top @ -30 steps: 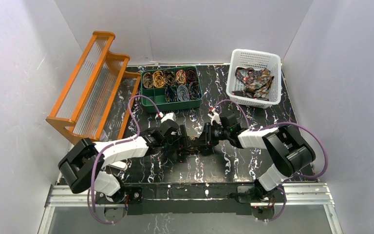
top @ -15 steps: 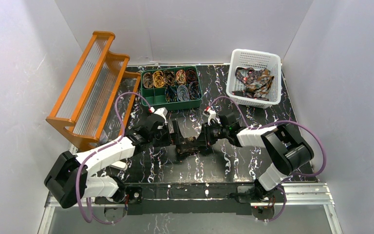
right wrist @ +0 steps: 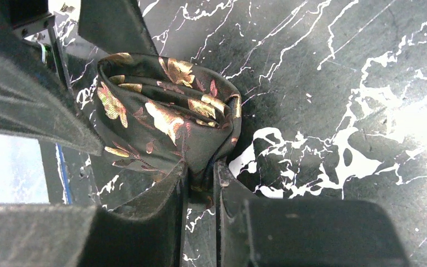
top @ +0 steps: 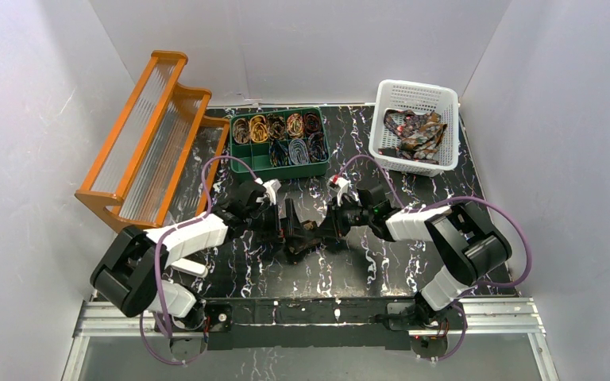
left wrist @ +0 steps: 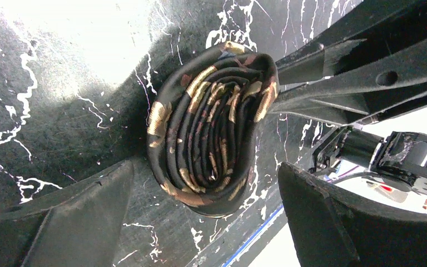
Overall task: Roll the ties
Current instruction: Roll the tie at the center of the board, then pick up the tie at the center of the board.
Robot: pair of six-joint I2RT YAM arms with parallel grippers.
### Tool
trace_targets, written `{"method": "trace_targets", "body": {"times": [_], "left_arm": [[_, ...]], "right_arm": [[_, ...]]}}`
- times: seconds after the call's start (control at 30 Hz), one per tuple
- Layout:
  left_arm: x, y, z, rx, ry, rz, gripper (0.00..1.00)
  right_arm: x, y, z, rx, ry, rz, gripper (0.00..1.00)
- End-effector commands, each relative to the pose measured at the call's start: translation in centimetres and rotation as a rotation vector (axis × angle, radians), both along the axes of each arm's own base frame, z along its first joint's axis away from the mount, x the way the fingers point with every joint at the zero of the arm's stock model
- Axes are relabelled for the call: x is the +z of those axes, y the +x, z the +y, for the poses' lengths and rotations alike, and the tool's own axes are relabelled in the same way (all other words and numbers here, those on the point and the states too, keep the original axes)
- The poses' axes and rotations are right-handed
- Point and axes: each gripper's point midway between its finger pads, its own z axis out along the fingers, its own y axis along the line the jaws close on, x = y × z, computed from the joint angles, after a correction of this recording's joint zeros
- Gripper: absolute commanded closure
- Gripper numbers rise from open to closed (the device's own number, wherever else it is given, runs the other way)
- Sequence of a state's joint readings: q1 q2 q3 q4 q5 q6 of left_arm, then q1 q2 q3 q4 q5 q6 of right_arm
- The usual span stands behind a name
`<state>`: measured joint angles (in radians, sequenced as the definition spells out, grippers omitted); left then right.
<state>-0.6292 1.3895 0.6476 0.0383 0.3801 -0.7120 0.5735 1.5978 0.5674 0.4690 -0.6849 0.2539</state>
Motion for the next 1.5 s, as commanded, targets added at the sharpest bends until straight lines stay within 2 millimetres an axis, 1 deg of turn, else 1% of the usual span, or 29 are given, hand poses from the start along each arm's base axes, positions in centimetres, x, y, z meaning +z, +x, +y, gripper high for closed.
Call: {"method": "trace_targets", "body": {"times": [0.0,0.1,0.17,0.3,0.43,0.5,0.6,0.8,0.93,1.07,1.2,1.3,1.47], "left_arm": [[0.4,0.1,-0.2,-0.052,-0.061,0.017,0.02],[0.3,-0.2,-0.6,-0.097,-0.085,0.041,0.02],[-0.2,-0.1,-0.5,-0.112,-0.064,0.047,0.02],[-0.1,-0.2,-1.3,-0.152,-0.116,0.058,0.03],[0.4,-0.3,-2.1,-0.184,-0.165,0.057,0.05],[0.5,-0.6,-2.4,-0.218,-0.183,0.068,0.07],[-0.1,-1.3,-2.3,-0.253,-0.179,0.095,0.11],[-1.0,-1.9,-2.5,-0.287,-0.144,0.098,0.14],[-1.7,-1.7,-2.7,-0.297,-0.101,0.089,0.2],[-1.8,-1.6,-2.9,-0.319,-0.079,0.075,0.27],[-1.7,-1.7,-3.0,-0.339,-0.07,0.066,0.41],[-1.8,-1.9,-2.9,-0.352,-0.067,0.064,0.48],[-1.5,-1.7,-3.1,-0.357,-0.065,0.046,0.56]], "right_arm": [[1.3,0.1,0.5,0.055,0.052,-0.145,0.81],[1.7,-0.1,0.6,0.069,0.08,-0.211,0.81],[2.1,-0.5,0.6,0.082,0.102,-0.265,0.81],[2.7,-0.6,0.5,0.092,0.123,-0.356,0.81],[2.6,-0.5,0.5,0.093,0.11,-0.386,0.81],[2.6,-0.4,0.5,0.096,0.11,-0.402,0.81],[2.6,-0.3,0.4,0.091,0.109,-0.418,0.81],[2.5,-0.5,0.4,0.097,0.113,-0.43,0.81],[2.5,-0.6,0.5,0.105,0.115,-0.431,0.81],[2.4,-0.6,0.5,0.108,0.11,-0.433,0.81],[2.2,-0.5,0.4,0.104,0.102,-0.429,0.81],[2.0,-0.4,0.4,0.094,0.094,-0.419,0.8],[1.8,-0.3,0.5,0.09,0.088,-0.398,0.75]]}}
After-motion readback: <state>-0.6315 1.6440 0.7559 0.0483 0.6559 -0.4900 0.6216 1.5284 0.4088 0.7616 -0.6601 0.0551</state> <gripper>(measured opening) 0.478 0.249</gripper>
